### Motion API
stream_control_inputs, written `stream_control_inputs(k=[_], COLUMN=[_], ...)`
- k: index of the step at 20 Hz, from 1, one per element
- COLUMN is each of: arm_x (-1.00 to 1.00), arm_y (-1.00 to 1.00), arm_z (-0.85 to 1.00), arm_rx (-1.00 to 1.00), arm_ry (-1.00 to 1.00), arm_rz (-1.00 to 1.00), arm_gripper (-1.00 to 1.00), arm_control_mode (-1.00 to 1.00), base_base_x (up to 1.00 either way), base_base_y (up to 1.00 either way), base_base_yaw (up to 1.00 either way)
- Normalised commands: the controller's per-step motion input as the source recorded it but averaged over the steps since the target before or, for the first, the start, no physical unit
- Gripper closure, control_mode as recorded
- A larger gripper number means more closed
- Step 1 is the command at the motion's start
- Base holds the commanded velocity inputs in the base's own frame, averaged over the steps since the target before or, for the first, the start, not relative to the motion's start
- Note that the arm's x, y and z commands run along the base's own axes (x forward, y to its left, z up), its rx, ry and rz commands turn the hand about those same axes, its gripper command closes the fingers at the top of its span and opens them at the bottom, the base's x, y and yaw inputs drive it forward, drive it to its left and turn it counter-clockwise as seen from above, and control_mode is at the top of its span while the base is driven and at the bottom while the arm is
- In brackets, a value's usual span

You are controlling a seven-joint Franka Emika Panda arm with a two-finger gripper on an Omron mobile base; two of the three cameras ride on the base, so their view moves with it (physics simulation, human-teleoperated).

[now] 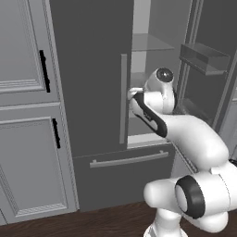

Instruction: Take the strawberry from the fridge and place it on top of the pancake, located on the dining counter.

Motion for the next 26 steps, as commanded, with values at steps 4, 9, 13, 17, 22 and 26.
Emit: stream_control_inputs(k=[4, 9, 13, 17, 22, 26], arm_x=[0.65, 0.55, 0.62, 0.49, 0.42, 0.39], arm_y=[0.39, 0.19, 0.0, 0.03, 0.1, 0.17], arm_z=[0.13, 0.01, -0.03, 0.0, 0.0, 0.0], arm_rx=[0.0, 0.0, 0.0, 0.0, 0.0, -0.01], arm_ry=[0.11, 0.03, -0.04, -0.18, -0.12, -0.1], arm_rz=[-0.06, 0.0, 0.03, 0.07, 0.02, 0.0], arm_gripper=[-1.0, -1.0, -1.0, -1.0, -1.0, -1.0], arm_control_mode=[-1.0, -1.0, -1.0, -1.0, -1.0, -1.0], base_base_x=[0.0, 0.0, 0.0, 0.0, 0.0, 0.0], base_base_y=[0.0, 0.0, 0.0, 0.0, 0.0, 0.0], base_base_yaw=[0.0, 0.0, 0.0, 0.0, 0.0, 0.0])
